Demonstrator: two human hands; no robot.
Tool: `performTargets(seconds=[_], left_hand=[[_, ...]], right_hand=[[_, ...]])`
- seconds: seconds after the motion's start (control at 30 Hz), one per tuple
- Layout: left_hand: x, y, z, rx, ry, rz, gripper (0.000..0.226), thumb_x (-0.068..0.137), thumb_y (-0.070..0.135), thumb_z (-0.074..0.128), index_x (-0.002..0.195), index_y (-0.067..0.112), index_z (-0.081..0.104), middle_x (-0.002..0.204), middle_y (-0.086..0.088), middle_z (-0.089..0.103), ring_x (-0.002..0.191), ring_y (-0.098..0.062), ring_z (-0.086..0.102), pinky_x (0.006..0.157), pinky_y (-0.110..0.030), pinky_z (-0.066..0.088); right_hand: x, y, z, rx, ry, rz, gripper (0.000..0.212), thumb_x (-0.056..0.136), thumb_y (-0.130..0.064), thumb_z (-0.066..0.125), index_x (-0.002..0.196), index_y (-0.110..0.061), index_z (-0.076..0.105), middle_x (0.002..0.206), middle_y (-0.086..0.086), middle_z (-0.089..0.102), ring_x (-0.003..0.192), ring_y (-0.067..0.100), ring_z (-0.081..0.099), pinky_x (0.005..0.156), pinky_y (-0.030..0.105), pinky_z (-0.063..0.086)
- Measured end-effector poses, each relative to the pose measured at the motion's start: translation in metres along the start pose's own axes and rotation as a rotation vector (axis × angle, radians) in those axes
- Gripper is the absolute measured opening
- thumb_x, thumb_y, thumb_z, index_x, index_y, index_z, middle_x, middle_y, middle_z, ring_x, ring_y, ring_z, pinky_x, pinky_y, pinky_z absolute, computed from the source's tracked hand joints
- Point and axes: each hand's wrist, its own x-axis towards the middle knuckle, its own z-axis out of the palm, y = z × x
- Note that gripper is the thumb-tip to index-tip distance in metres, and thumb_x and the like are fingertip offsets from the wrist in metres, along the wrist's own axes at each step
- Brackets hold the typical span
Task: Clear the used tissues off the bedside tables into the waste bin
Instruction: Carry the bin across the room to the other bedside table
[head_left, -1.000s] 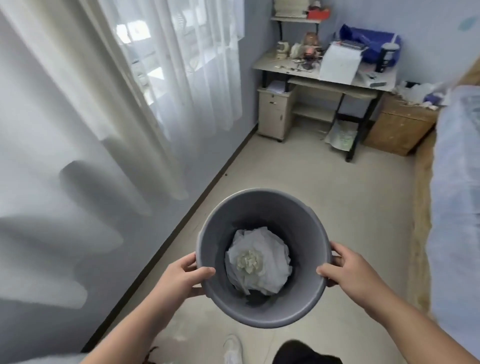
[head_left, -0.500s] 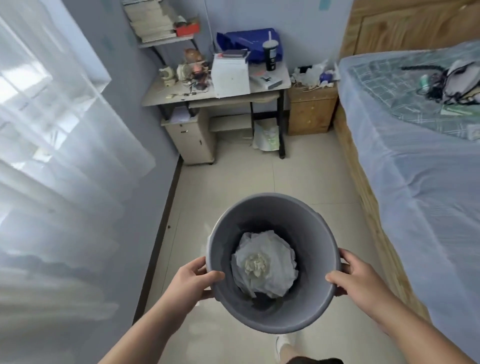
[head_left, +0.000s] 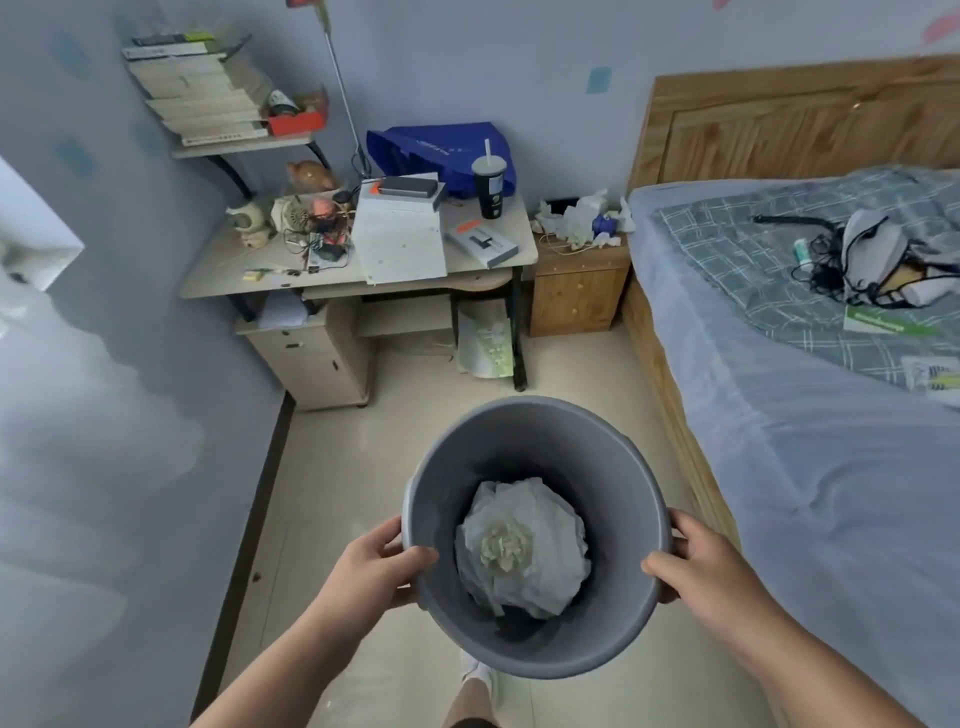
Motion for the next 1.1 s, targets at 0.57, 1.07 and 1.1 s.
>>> performTargets(seconds=[0.57,1.07,1.1], left_hand=[[0.31,0.225,0.059,0.103,-0.233,0.026,0.04,0.077,0.019,0.079,0.115,0.028,0.08,0.11,-0.012,0.083,0.097,-0.031,0.08,0.073,-0.032,0.065],[0.535,0.349,0.178,-0.042,-0.164,-0.08,0.048,0.067,0.018,0.088,0.113,0.031,0.082,0.113,-0.01,0.083,0.099,-0.035,0.08,0.077,-0.037,0.067],[0.549,0.355,0.182,-0.05,-0.157,-0.083,0.047,0.067,0.018,0.088,0.111,0.032,0.082,0.112,-0.01,0.083,0.099,-0.034,0.08,0.077,-0.037,0.067]], right_hand=[[0.248,-0.119,-0.107,0.134,0.204,0.011,0.047,0.086,-0.005,0.065,0.099,-0.049,0.073,0.093,-0.001,0.081,0.082,0.021,0.075,0.073,0.041,0.061],[0.49,-0.229,-0.283,0.073,0.09,0.043,0.038,0.071,-0.026,0.066,0.099,-0.051,0.071,0.093,-0.004,0.081,0.083,0.018,0.074,0.076,0.037,0.059],[0.505,-0.234,-0.287,0.06,0.088,0.048,0.039,0.075,-0.022,0.066,0.101,-0.05,0.072,0.093,-0.004,0.081,0.083,0.016,0.075,0.076,0.037,0.059]])
